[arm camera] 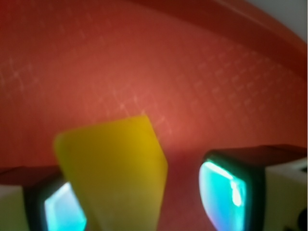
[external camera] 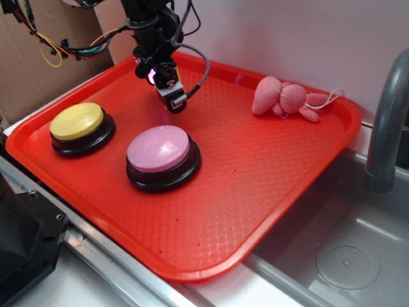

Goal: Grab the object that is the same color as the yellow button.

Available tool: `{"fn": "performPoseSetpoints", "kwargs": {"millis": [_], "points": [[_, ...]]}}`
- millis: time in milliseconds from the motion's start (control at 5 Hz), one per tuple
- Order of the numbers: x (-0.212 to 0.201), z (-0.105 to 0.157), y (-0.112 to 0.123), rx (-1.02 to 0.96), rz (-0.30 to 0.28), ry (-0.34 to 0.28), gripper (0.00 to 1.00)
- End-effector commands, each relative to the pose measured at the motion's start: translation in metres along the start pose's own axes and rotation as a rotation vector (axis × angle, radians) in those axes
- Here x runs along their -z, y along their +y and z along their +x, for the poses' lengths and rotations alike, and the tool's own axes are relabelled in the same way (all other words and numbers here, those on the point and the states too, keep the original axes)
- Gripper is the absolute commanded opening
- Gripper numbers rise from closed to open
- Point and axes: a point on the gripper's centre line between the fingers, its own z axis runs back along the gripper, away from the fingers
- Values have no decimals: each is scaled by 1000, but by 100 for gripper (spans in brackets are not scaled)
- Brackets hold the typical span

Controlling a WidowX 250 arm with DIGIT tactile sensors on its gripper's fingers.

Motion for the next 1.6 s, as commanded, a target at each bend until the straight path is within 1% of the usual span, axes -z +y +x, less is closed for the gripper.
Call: {"fn": "performPoseSetpoints", "kwargs": {"millis": [0,200,400,600,800,1000,1200,1400], "points": [[-14,13,8,-24,12,-79,0],[-25,15,10,-75,21,-65,0],[-58,16,14,-238,-13,-23,0],[-95,16,11,-365,-109,-29,0],[-134,21,-2,-492,-106,-55,0],[-164,24,-17,-528,-150,-65,0],[-162,21,-25,-524,-154,-69,0],[-150,19,-21,-533,-67,-16,0]]}}
